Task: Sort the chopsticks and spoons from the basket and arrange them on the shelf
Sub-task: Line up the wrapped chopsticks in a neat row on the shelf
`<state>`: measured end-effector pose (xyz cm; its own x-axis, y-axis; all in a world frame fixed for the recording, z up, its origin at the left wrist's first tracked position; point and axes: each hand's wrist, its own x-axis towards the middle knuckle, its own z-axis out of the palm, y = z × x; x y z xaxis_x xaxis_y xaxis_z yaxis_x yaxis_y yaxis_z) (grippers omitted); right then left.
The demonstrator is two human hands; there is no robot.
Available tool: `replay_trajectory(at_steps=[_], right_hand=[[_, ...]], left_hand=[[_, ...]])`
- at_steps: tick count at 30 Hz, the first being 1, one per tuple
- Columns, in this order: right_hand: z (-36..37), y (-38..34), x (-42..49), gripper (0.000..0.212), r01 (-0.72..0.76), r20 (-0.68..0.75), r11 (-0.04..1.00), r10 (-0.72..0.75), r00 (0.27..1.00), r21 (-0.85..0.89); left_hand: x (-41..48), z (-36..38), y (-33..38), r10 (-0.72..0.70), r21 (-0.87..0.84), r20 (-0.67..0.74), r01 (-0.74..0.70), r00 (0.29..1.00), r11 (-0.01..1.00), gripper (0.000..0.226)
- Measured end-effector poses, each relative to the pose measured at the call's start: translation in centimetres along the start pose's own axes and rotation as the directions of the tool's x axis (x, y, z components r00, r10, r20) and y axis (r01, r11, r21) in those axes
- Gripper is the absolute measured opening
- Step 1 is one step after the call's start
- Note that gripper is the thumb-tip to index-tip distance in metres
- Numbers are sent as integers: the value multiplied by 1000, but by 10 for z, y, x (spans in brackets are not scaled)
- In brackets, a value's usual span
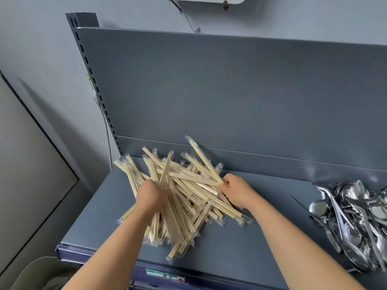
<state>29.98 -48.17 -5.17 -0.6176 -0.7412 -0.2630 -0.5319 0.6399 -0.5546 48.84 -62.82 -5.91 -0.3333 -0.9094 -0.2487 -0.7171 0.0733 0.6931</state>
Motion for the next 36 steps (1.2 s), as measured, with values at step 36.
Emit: replay_trajectory(at_steps=[36], right_hand=[[9, 4, -21, 25, 21, 161, 996, -36, 986, 89]], left_hand=[[-5, -6, 5, 16, -130, 115, -1, 993, 992, 24]])
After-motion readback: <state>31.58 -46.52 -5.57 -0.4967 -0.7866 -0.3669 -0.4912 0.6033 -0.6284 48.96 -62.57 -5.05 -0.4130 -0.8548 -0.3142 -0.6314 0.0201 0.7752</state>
